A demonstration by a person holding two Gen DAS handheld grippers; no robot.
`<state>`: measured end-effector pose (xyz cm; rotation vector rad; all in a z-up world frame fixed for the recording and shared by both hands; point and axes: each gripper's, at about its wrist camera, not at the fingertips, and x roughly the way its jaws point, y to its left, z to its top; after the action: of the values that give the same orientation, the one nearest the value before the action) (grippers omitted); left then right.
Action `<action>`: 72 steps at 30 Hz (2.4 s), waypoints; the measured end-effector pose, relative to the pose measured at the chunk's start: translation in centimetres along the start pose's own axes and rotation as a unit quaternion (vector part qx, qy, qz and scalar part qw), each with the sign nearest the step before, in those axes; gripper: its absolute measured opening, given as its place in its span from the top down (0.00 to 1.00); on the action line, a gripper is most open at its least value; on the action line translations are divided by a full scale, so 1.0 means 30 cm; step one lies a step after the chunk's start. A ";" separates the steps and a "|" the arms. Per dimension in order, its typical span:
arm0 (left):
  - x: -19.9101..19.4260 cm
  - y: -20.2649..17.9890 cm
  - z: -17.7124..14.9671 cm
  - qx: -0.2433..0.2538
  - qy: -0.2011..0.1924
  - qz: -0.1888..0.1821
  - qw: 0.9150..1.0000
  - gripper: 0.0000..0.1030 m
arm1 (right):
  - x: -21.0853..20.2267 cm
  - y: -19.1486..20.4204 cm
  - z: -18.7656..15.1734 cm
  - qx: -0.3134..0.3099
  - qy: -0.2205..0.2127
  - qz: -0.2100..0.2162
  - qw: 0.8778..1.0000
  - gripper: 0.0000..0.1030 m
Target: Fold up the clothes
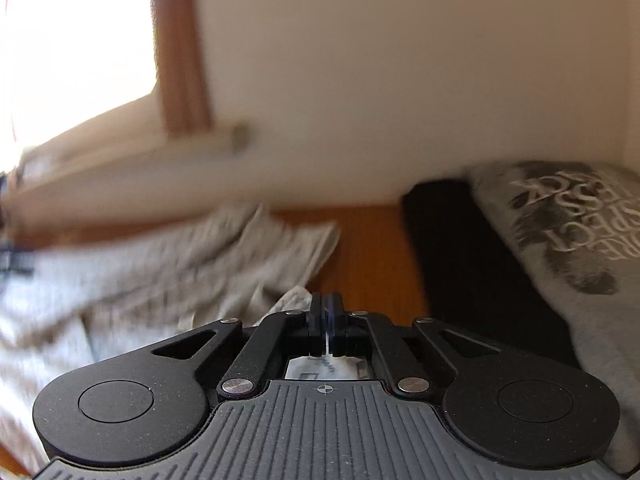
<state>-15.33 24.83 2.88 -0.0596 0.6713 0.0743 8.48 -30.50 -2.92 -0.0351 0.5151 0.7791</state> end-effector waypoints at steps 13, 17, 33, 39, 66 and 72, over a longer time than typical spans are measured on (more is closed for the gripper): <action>-0.003 -0.005 0.000 0.000 0.000 0.001 1.000 0.18 | 0.240 0.056 0.127 0.043 0.067 -0.006 0.997 0.45; -0.003 -0.005 0.000 0.000 0.001 0.001 1.000 0.18 | 0.361 0.054 0.168 0.061 0.089 -0.018 0.994 0.45; -0.011 0.006 0.000 -0.009 -0.002 -0.008 1.000 0.17 | 0.222 -0.029 0.261 0.160 0.005 0.015 0.987 0.88; -0.012 0.003 0.002 -0.007 -0.001 -0.005 1.000 0.17 | 0.193 -0.028 0.222 0.119 0.011 -0.002 0.993 0.61; -0.011 0.002 0.001 -0.004 -0.002 -0.004 1.000 0.17 | 0.168 0.071 0.087 -0.051 0.108 0.095 0.988 0.63; -0.012 -0.003 0.001 -0.005 -0.003 -0.003 1.000 0.16 | 0.192 0.135 0.063 -0.090 0.124 0.061 0.986 0.97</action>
<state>-15.59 24.73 3.11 -0.0709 0.6655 0.0714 9.96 -23.36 -3.26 -0.2739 0.6865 0.9466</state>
